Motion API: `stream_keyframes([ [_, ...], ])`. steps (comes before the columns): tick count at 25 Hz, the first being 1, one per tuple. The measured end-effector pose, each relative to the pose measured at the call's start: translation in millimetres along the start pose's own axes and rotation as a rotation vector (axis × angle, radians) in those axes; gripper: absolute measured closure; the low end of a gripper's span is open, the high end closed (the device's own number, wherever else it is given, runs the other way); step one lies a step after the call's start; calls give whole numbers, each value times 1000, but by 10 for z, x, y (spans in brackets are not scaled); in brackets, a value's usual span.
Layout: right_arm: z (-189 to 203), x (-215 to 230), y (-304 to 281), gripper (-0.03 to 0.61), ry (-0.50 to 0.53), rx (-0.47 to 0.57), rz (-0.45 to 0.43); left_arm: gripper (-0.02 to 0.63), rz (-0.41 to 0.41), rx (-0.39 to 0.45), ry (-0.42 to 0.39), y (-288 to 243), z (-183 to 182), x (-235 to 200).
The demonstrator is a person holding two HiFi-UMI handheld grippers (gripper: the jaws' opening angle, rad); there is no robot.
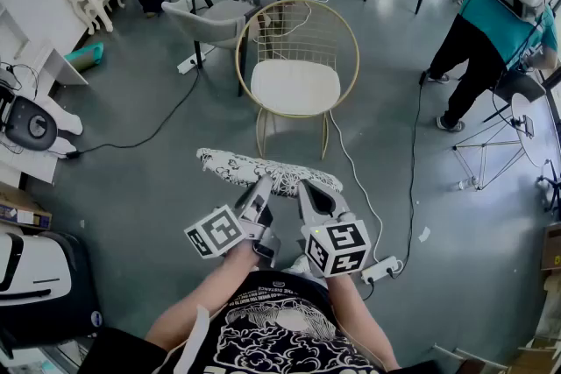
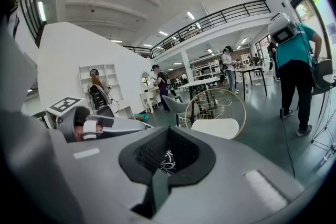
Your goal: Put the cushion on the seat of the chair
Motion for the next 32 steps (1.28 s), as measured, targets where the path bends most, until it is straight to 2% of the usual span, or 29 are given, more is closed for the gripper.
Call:
stream_keyframes([
  [14,-1,671,273,583,-71,15,-33,589,-52,21,-48,-324,529,178],
  [24,-7,791,115,583,-71,-2,-42,589,-69,14,-36,-570,496,80],
  [32,-212,1099,-309,583,-39,-23,37,589,-65,-34,26,-1144,303,-145],
])
Point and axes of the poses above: the fingertips, and each gripper's own axes: y backward along the fingers, x to its right, z out of its underside, the point moved 2 cm from there along y, backward along the fingers, and after that the axes turned 8 degrees about x, right-handed, at the moved point
